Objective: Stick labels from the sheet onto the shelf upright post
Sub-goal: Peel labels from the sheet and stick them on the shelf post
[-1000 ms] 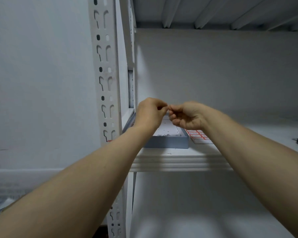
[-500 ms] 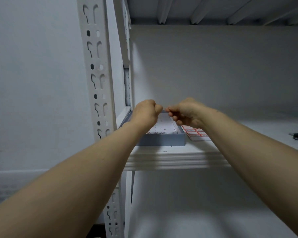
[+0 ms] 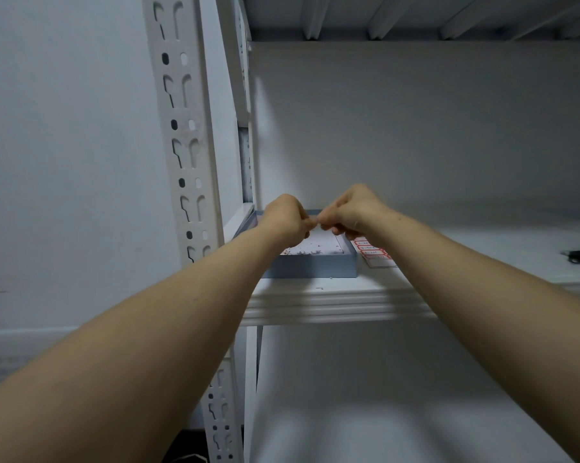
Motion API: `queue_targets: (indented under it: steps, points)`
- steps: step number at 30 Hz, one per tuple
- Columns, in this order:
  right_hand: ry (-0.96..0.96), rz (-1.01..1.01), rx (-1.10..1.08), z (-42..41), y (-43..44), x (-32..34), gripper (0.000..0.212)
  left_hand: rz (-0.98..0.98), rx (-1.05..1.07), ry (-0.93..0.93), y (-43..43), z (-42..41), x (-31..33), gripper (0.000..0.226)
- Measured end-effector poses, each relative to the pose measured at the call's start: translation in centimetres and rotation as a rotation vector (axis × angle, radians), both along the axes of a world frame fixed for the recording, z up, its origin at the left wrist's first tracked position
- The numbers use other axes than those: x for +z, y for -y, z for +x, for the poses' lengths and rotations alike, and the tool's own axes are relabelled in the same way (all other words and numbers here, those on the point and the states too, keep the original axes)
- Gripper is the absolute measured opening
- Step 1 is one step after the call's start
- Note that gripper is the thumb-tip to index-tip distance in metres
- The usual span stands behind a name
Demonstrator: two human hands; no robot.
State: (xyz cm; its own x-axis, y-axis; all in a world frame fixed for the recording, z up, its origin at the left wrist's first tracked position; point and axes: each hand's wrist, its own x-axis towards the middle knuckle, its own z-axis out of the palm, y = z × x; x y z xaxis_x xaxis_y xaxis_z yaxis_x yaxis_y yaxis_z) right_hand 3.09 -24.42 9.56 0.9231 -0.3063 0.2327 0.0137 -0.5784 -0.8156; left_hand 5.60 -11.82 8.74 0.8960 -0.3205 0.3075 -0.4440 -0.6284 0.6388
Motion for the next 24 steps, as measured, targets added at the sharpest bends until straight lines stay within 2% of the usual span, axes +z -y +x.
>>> queue_targets:
  steps: [3,5,7,9,11,14,16,18,19,20,21,22,24]
  points:
    - [-0.005,-0.239,-0.05,0.0,0.1,-0.1,0.008,-0.02,0.019,-0.018,0.0,0.2,-0.3,0.023]
    - [0.006,-0.376,-0.122,0.1,0.0,-0.3,0.015,-0.024,0.057,0.026,-0.3,0.3,-0.4,0.017]
    - [0.026,-0.439,-0.153,0.3,0.0,-0.5,0.023,0.028,0.101,0.058,-0.6,0.3,-0.5,0.031]
    - [0.032,-0.479,-0.111,0.3,0.0,-0.7,0.022,0.095,0.125,0.055,-0.6,0.4,-0.6,0.037]
    - [0.03,-0.52,-0.073,0.3,0.0,-0.7,0.009,0.127,0.137,0.065,-0.5,0.5,-0.8,0.023]
    - [0.059,-0.525,-0.083,0.3,-0.1,-0.8,0.02,0.121,0.175,0.102,-0.6,0.6,-0.6,0.021]
    - [0.092,-0.513,-0.096,0.3,-0.3,-0.8,0.007,0.135,0.188,0.118,-0.6,0.6,-0.6,0.027]
    - [0.088,-0.53,-0.092,0.3,-0.3,-0.8,0.011,0.151,0.184,0.134,-0.5,0.4,-0.7,0.014]
    - [0.077,-0.544,-0.091,0.3,-0.4,-0.8,0.02,0.14,0.165,0.145,-0.4,0.4,-0.9,0.011]
    - [0.076,-0.543,-0.09,0.2,-0.4,-0.9,0.025,0.113,0.152,0.156,-0.5,0.1,-1.0,0.025]
    - [0.089,-0.526,-0.089,0.2,-0.5,-1.0,0.022,0.08,0.141,0.183,-0.5,0.0,-1.1,0.031]
    - [0.111,-0.509,-0.087,0.0,-0.7,-1.0,0.016,0.04,0.132,0.221,-0.7,-0.5,-1.1,0.027]
    - [0.171,-0.506,-0.099,-0.7,-1.4,-1.1,0.018,-0.041,0.136,0.325,-1.1,-1.8,-1.2,0.027]
